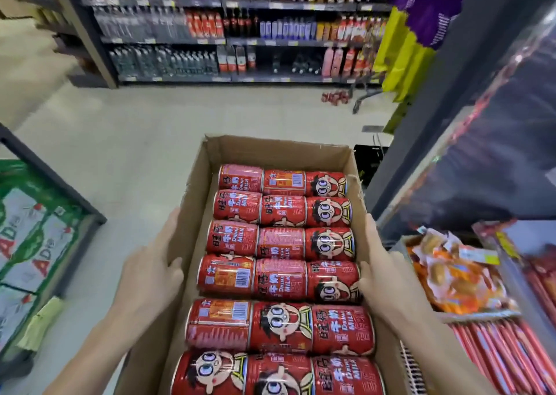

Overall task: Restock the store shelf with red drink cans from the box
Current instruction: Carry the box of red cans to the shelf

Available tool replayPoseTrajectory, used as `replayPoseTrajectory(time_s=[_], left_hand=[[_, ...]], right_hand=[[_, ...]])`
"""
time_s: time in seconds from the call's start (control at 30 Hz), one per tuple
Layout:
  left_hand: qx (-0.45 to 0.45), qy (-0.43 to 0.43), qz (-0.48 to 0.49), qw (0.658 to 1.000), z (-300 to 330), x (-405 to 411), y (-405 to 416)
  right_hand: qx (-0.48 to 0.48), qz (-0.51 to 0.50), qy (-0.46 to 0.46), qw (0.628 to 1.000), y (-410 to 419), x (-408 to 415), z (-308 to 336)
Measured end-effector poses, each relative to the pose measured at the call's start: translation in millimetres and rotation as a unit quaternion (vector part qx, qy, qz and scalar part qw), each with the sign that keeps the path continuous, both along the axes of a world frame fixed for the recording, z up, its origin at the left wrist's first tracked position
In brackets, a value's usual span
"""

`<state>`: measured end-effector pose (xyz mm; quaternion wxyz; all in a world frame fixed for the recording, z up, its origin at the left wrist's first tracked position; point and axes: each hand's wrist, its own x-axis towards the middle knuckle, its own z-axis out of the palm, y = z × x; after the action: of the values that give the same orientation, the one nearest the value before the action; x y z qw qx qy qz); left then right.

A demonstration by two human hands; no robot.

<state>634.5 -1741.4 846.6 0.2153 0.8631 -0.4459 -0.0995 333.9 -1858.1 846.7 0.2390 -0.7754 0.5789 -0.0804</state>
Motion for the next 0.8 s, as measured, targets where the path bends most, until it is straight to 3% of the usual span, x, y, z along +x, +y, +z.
replayPoseTrajectory(time_s=[0.27,0.8], left_hand=[[-0.007,-0.015,-0.038,0.999,6,105,-165],[-0.007,-0.006,-0.052,0.999,1,241,-528]], right_hand=[[0.03,-0.057,-0.001,0.998,-139,97,18],[-0.034,-0.028,-0.045,0.998,-506,233,13]])
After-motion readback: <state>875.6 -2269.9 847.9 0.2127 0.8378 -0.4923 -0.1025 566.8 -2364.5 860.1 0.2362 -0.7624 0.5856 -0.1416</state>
